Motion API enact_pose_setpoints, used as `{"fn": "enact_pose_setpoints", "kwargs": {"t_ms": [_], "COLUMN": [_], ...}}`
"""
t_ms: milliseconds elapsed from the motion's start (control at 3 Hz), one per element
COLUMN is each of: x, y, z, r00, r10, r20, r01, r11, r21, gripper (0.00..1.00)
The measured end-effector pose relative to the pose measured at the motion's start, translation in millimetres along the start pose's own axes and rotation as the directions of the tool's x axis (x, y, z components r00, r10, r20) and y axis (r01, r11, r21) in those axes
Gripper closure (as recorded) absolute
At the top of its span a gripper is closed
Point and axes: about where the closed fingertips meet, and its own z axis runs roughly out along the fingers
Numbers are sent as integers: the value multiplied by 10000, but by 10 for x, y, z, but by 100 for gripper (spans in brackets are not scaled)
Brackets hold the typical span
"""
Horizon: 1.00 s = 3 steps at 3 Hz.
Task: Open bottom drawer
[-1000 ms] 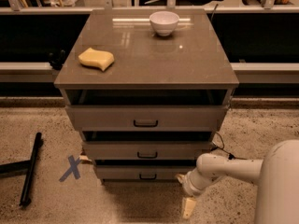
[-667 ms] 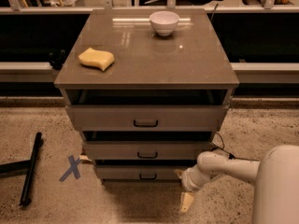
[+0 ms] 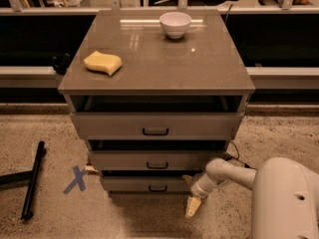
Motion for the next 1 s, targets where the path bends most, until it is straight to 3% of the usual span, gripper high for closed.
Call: {"fn": "enact_pose_setpoints", "kwargs": {"t_ms": [333,1000], "x": [92,570], "y": [-80,-285], "z": [10,103], "r00": [9999,9984], "r10": [-113,195], "r20": [-112,-533], "r01": [117,-125], "r11": [9993,9916], "r21": [349,1286], "gripper": [0,0]}}
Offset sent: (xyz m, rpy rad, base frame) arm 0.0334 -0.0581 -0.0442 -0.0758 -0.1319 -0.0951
